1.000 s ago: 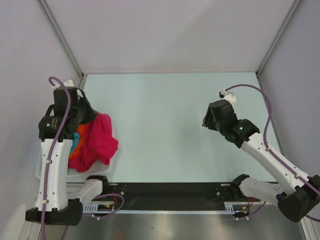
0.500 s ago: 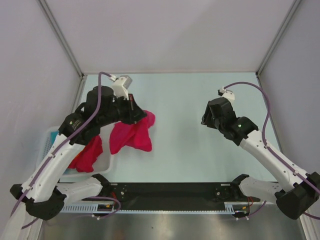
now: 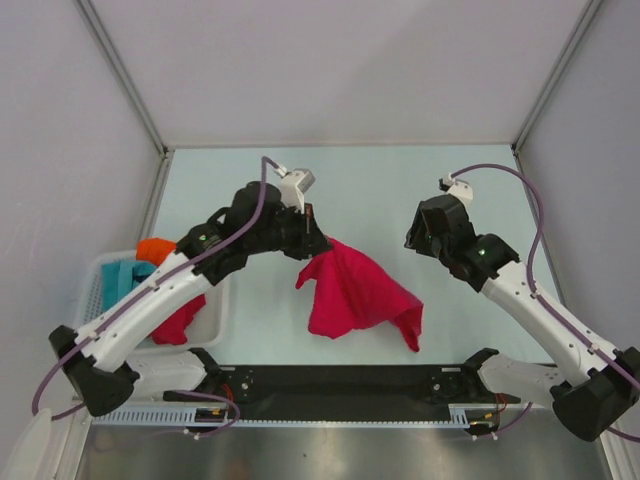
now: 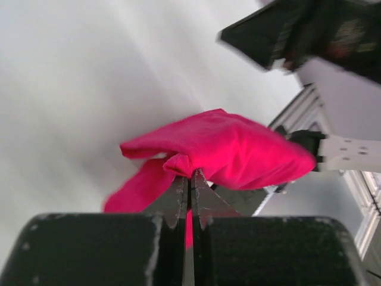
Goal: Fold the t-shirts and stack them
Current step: Move the tshirt to the center of the board
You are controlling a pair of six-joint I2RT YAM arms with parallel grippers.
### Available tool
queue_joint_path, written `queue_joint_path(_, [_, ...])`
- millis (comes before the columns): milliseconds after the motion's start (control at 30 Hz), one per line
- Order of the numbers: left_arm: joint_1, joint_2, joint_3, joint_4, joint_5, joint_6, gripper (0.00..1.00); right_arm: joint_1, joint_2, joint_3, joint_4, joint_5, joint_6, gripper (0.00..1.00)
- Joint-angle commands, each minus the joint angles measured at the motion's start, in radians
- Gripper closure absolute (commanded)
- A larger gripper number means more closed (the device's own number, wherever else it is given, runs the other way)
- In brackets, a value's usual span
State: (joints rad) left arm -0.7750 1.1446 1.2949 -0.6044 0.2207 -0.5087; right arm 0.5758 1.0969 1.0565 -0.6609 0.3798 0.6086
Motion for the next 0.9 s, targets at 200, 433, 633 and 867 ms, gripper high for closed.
queue_joint_path(200, [0.0, 0.269, -0.094, 0.009, -0.118, -0.105, 1.0, -0.025, -0.071, -0.01, -0.02, 0.03, -0.012, 0.52])
queue_joint_path(433, [0.002, 0.369, -0.062, -0.003, -0.185, -0.12, 1.0, -0.047, -0.078, -0.015, -0.031, 0.03, -0.026, 0.52])
queue_joint_path(633, [0.078, 0.38, 0.001, -0.058, -0.216, -0.145, 1.0, -0.065, -0.089, -0.016, -0.036, 0.021, -0.035, 0.52])
queue_joint_path(867, [0.262, 0.417, 0.033, -0.115, -0.172, -0.18, 1.0, -0.1, -0.094, -0.013, -0.029, -0.007, -0.047, 0.52])
